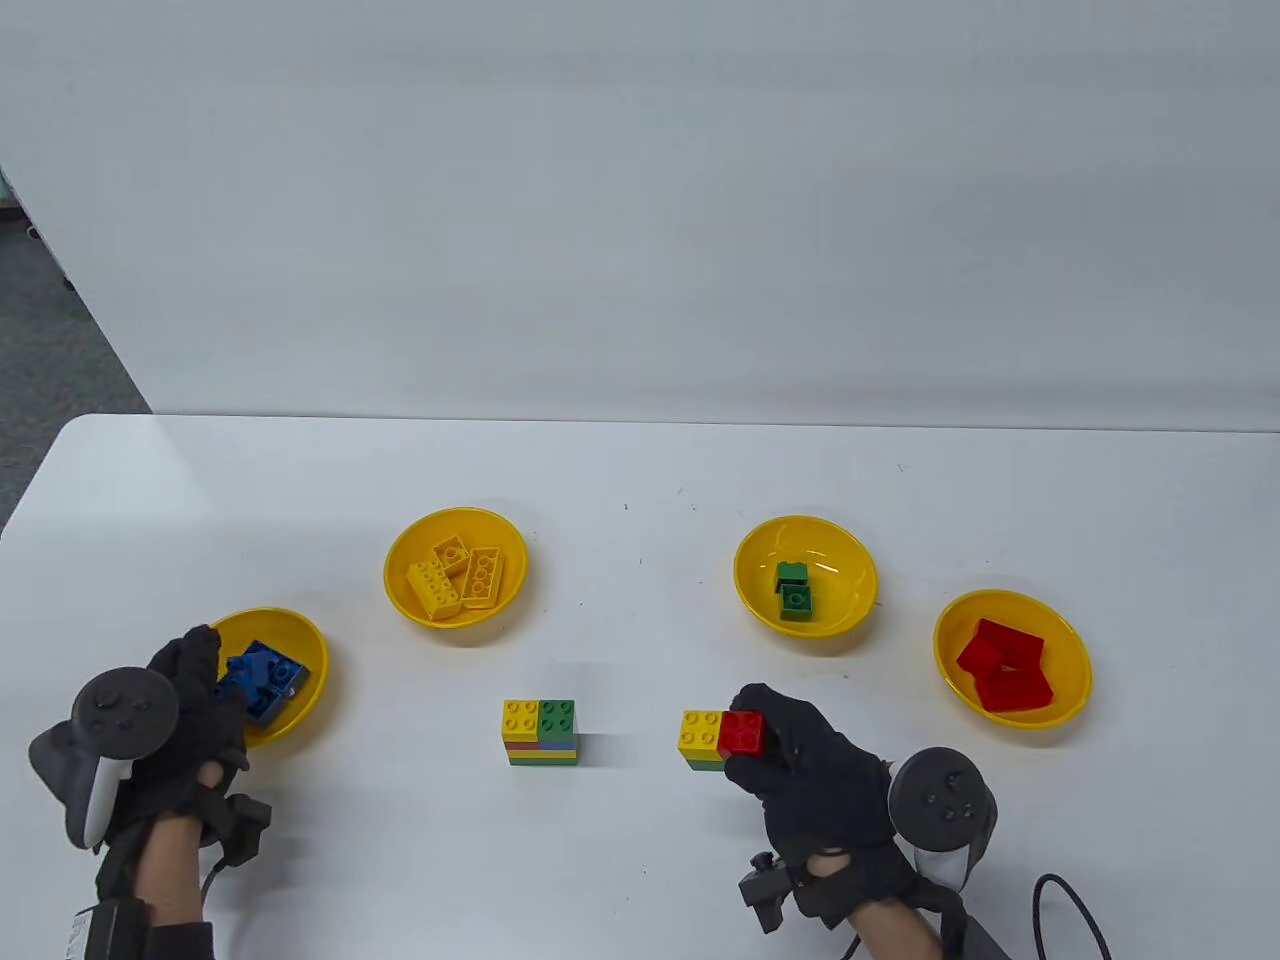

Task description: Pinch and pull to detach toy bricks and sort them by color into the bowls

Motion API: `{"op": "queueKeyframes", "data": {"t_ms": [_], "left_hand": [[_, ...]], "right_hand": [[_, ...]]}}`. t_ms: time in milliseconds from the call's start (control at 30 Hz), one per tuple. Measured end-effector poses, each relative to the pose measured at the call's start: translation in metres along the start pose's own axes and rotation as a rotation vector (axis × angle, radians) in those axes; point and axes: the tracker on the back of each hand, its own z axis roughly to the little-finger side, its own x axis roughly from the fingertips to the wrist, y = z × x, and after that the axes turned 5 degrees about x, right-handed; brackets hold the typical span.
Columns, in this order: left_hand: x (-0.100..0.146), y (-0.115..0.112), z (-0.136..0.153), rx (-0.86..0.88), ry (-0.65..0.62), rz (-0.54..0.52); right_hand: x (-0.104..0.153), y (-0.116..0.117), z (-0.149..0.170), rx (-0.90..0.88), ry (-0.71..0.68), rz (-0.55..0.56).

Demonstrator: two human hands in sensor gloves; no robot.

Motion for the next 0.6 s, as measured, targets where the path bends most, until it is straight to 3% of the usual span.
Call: {"op": "queueKeyframes", "data": {"t_ms": [200,367,433,600], "left_hand": [[0.018,0.008,-0.037,0.080,-0.146,-0.070],[0.056,0.003,-0.102,0.220,-0.442,-0.100],[0.074,-0.008,-0.130,0.258,-0.575,-0.059],[0.109,-0.058,-0.192,0.311,-0.806,0.194]], "right_hand": [[0.000,0.002,-0.001,-0.007,0.004,-0.010],[0.002,0.010,-0.005,-0.017,-0.013,-0.052],[0.003,0.015,-0.009,-0.016,-0.029,-0.071],[0.001,0.030,-0.014,0.028,-0.062,-0.106]]}}
